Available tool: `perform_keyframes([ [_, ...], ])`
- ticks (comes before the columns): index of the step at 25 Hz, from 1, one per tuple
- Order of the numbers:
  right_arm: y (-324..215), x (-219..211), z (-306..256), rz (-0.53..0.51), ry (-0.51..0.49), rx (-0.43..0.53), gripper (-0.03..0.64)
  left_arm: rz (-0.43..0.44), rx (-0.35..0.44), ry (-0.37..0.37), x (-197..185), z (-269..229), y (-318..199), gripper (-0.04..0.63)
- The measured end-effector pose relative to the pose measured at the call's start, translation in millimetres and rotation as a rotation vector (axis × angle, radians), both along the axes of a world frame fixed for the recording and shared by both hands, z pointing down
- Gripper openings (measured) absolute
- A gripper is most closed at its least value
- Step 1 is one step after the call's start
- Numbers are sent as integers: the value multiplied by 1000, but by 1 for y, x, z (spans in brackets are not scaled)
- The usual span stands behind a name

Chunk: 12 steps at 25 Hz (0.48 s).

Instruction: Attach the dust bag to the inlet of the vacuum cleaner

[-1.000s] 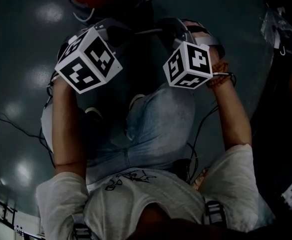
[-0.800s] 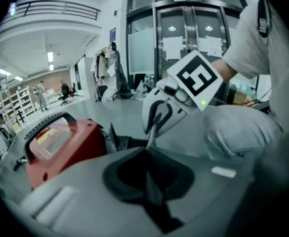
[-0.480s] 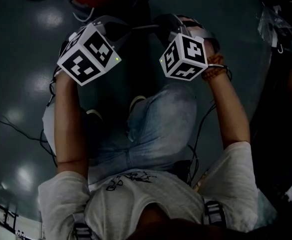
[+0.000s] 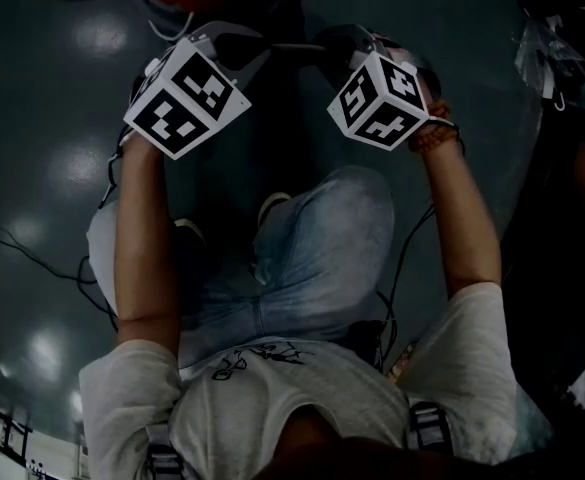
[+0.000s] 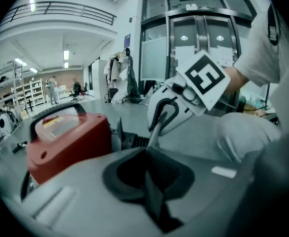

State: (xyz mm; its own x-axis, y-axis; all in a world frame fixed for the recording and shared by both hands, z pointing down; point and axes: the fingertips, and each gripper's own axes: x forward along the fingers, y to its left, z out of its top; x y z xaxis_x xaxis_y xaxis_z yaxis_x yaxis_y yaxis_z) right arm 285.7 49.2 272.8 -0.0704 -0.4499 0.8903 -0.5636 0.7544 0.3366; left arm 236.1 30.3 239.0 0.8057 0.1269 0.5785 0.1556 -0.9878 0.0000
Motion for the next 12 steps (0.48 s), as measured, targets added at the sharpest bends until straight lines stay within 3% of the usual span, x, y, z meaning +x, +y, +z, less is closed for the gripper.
perform_keyframes([
  [2,-2,-1,-2,-33,38,7,52,-7,-25,3,-3,2,0,17],
  [8,1,4,-6,51,-112,35,57,-51,41,24,8,-9,-11,17],
  [12,-8,4,-5,-8,-17,30,60,-37,-25,11,2,1,-12,17],
])
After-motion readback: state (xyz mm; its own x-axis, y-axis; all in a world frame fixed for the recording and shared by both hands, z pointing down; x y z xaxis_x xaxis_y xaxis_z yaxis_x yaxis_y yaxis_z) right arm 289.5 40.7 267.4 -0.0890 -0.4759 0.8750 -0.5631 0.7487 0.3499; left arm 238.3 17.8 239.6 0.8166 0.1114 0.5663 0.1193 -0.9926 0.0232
